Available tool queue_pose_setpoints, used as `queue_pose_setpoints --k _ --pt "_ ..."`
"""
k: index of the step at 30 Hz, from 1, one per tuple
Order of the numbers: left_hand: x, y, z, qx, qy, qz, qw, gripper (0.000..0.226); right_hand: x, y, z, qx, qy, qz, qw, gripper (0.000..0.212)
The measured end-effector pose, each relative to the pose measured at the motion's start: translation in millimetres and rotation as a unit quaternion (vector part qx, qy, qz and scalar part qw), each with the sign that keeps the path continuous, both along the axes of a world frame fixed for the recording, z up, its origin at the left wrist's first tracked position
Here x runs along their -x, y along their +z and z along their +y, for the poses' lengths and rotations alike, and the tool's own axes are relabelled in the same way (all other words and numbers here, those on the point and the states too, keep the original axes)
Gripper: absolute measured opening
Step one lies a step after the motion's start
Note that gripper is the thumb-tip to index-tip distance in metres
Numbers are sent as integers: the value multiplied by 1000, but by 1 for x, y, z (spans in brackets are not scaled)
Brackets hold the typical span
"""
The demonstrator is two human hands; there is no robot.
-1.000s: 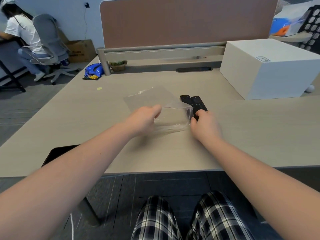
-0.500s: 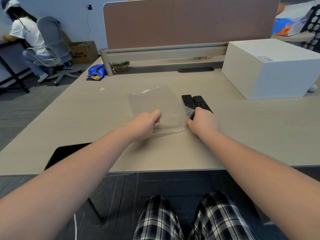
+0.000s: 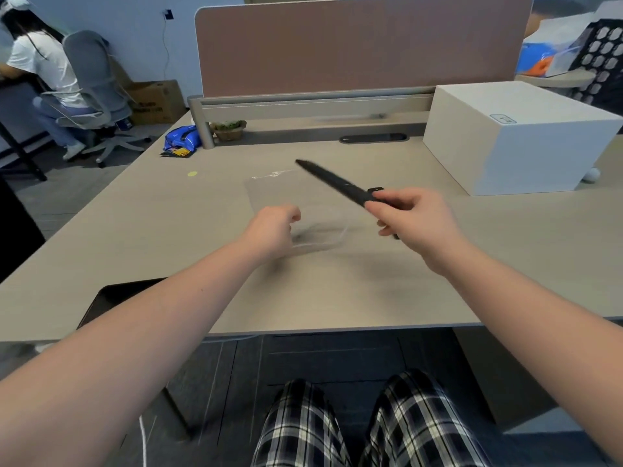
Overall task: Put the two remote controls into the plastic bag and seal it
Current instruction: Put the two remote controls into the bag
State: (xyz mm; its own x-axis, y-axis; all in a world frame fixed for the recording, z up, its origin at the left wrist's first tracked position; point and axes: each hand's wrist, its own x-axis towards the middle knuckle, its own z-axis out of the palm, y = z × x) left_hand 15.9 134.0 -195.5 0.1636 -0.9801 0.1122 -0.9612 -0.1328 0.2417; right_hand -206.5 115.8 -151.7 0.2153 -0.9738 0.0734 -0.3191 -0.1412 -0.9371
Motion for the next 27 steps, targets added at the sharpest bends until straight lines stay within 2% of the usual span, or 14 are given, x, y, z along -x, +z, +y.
queue_pose_setpoints --k 3,5,9,13,15,22,27 --pt "0 3 -3 17 72 58 996 27 9 10 20 -3 57 52 997 13" --pt "0 2 -3 17 87 61 994 23 17 13 28 -14 68 74 995 11" --pt "-5 0 0 46 69 43 996 21 29 11 34 -6 48 125 991 11" --pt "4 3 2 68 16 22 997 27 12 -8 39 79 28 240 967 21" --pt "14 5 4 74 -21 6 997 27 -3 -20 37 124 20 269 955 22" --pt "29 7 6 76 -75 -6 994 24 -62 -53 9 140 21 277 950 14" --pt "24 6 4 74 -82 -4 994 27 -93 -67 -16 141 30 278 950 22"
